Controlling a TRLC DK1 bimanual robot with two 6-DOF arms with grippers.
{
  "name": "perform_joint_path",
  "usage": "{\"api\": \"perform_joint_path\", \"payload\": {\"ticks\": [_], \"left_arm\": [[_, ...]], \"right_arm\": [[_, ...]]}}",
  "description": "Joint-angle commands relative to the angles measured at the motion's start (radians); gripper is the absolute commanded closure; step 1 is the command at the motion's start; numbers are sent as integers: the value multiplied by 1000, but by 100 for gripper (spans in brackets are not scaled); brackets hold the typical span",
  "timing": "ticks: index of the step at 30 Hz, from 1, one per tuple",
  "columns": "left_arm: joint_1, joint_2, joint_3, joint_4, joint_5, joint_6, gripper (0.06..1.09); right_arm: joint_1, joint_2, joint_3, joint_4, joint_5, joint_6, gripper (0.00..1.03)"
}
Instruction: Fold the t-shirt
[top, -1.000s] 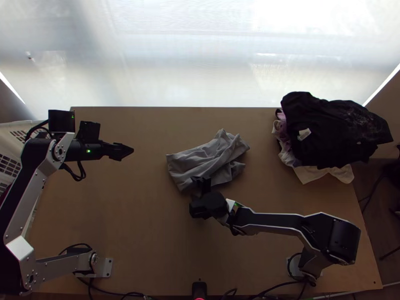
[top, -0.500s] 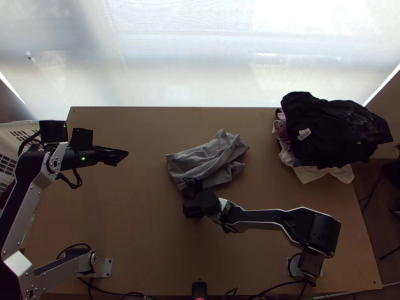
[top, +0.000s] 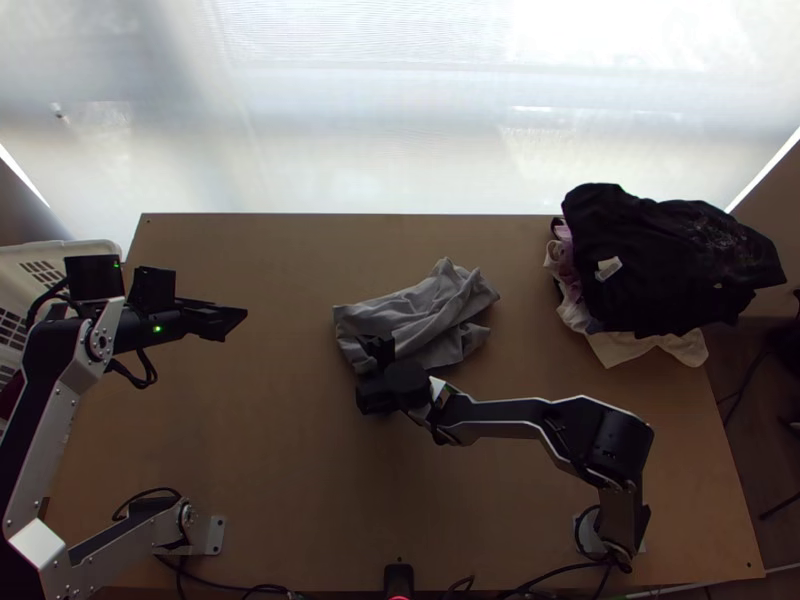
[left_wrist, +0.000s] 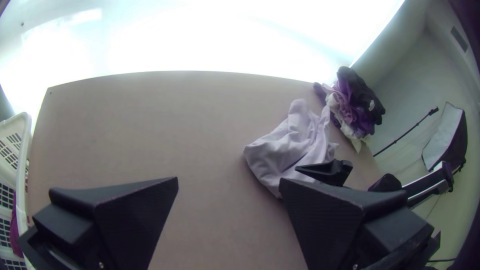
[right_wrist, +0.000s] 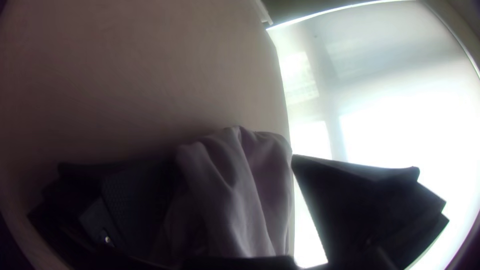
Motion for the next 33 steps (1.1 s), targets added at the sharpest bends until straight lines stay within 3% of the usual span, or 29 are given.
{"api": "perform_joint_path", "payload": {"ticks": [1,9,12,14,17,21,26,33], "left_arm": [[8,16,-17,8,-1,20,10],[15,19,-1,19,-1,21,10],[23,24,0,20,1,23,10],[26,28,5,20,1,26,10],[35,28,19,19,2,26,10],[61,31,34,16,5,32,10],[84,31,55,10,10,37,10],[97,34,86,-4,15,38,10]], "right_arm": [[-43,72,32,12,8,-45,5],[-71,104,63,15,96,-45,5],[-71,108,66,15,123,-32,13],[-71,112,70,15,137,-24,25],[-71,115,72,17,143,-18,66],[-72,119,86,17,152,4,100],[-69,99,95,14,169,33,100],[-101,-139,175,12,168,90,100]]}}
